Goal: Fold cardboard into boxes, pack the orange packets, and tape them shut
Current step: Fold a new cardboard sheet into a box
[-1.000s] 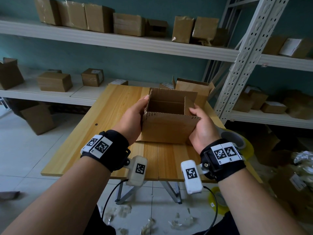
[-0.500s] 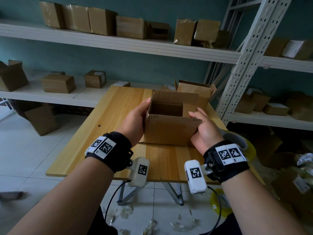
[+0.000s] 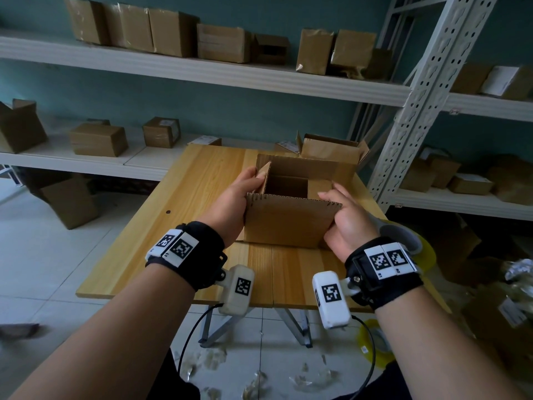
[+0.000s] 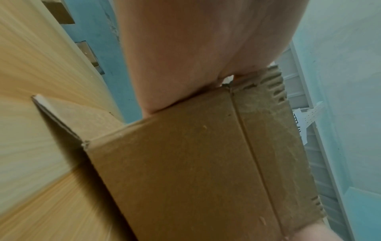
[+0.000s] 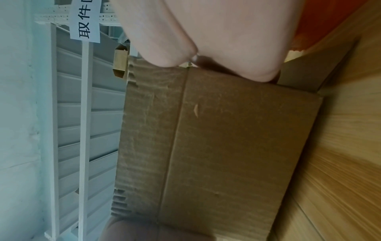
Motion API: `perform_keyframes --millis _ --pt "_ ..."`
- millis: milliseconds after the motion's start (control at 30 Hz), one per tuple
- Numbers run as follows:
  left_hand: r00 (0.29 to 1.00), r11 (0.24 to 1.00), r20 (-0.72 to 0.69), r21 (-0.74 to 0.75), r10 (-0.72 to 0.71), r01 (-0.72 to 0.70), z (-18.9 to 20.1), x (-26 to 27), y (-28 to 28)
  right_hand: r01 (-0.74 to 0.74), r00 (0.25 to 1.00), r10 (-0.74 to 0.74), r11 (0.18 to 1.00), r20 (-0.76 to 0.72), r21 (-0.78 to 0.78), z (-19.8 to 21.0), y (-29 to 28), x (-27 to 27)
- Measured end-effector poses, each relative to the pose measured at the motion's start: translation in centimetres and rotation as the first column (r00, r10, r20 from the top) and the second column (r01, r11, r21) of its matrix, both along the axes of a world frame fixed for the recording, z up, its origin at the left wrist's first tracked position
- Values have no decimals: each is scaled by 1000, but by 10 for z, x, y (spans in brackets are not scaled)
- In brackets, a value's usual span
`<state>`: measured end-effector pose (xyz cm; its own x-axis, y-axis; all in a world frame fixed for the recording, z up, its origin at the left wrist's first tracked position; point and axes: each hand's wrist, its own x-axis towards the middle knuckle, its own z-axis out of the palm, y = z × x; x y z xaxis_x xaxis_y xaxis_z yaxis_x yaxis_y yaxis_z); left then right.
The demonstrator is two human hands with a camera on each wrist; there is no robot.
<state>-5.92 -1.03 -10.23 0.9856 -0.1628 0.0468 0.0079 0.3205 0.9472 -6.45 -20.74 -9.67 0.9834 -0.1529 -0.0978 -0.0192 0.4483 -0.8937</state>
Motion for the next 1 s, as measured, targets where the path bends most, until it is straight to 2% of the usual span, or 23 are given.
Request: perform_keyframes --millis 200,333,733,1000 --pt "999 999 -35 -45 26 -27 -2 5 -1 -28 1000 28 1000 0 -4 1 -1 -1" --pt "997 999 -66 -8 37 -38 -2 7 -2 -70 997 71 997 9 -39 2 0 -6" --pt "996 998 -75 48 46 -42 0 6 -1 -30 999 28 994 -22 -108 -8 0 4" --pt "994 998 -83 19 64 -62 1 4 -3 0 1000 1 995 7 -100 -8 -1 10"
